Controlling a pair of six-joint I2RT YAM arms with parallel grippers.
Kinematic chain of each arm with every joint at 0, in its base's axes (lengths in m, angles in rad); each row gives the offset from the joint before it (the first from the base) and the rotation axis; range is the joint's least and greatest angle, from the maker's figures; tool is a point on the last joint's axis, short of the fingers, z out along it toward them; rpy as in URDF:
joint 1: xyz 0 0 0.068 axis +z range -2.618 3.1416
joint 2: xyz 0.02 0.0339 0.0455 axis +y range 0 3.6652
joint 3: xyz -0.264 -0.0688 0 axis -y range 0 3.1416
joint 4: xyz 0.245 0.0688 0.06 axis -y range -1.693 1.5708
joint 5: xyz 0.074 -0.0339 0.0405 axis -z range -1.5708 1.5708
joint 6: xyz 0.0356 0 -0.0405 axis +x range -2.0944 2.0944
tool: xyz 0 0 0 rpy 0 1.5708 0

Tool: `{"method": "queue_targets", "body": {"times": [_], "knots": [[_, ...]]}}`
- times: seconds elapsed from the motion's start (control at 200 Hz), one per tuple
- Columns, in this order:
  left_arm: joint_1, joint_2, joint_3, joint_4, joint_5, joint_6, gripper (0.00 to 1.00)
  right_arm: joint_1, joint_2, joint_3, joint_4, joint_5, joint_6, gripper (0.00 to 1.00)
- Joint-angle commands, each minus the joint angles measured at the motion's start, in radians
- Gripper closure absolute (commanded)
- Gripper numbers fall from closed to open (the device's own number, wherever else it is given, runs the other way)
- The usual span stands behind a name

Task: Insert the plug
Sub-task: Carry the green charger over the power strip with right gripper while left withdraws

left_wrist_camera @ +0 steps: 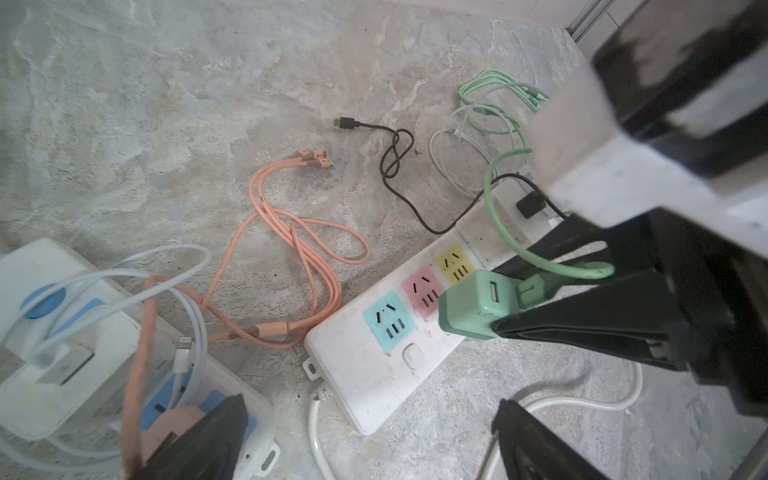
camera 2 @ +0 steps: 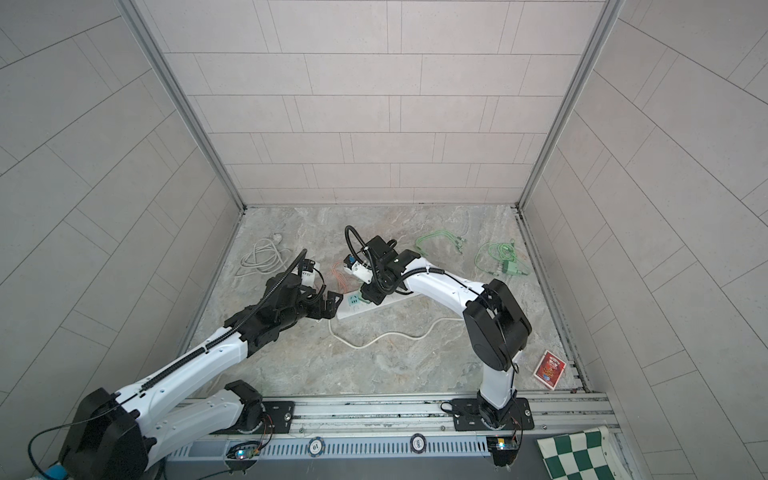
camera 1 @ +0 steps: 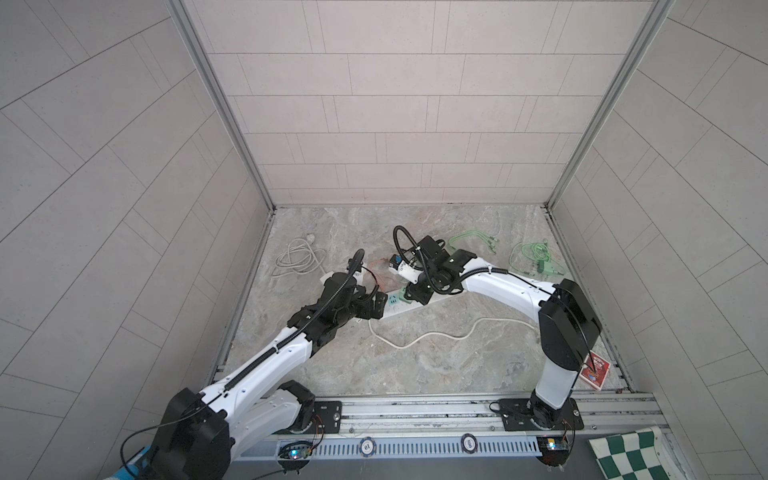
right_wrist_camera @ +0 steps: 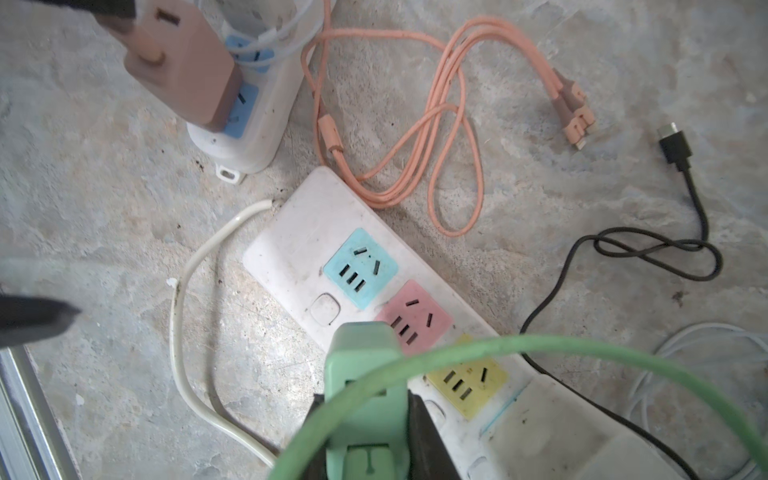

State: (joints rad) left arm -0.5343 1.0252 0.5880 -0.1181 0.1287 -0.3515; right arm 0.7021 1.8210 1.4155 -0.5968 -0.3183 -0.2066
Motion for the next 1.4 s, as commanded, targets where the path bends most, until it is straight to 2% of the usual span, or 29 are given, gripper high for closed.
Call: {"method": "queue_targets", "body": {"times": [0.0, 0.145, 0.245, 0.37, 0.841, 1.396], "knots": [[0.003, -0.012, -0.014, 0.018, 0.048, -0.007, 0.0, 0.007, 0.023, 0.044, -0.064, 0.006, -0.118, 1.0], [0.003, -0.024, -0.021, 0.015, 0.057, -0.002, 0.0, 0.005, 0.021, 0.054, -0.074, -0.02, -0.178, 1.0], [0.003, -0.036, -0.03, 0.024, 0.059, 0.0, 0.0, 0.005, 0.03, 0.065, -0.086, 0.024, -0.204, 1.0], [0.003, -0.038, -0.036, 0.025, 0.064, 0.007, 0.0, 0.001, 0.025, 0.059, -0.087, 0.004, -0.249, 1.0], [0.003, -0.036, -0.045, 0.026, 0.109, 0.017, 0.0, -0.032, 0.047, 0.074, -0.059, -0.08, -0.329, 1.0], [0.003, 0.019, -0.053, 0.054, 0.142, 0.038, 0.01, -0.054, 0.108, 0.148, -0.085, -0.117, -0.388, 1.0]]}}
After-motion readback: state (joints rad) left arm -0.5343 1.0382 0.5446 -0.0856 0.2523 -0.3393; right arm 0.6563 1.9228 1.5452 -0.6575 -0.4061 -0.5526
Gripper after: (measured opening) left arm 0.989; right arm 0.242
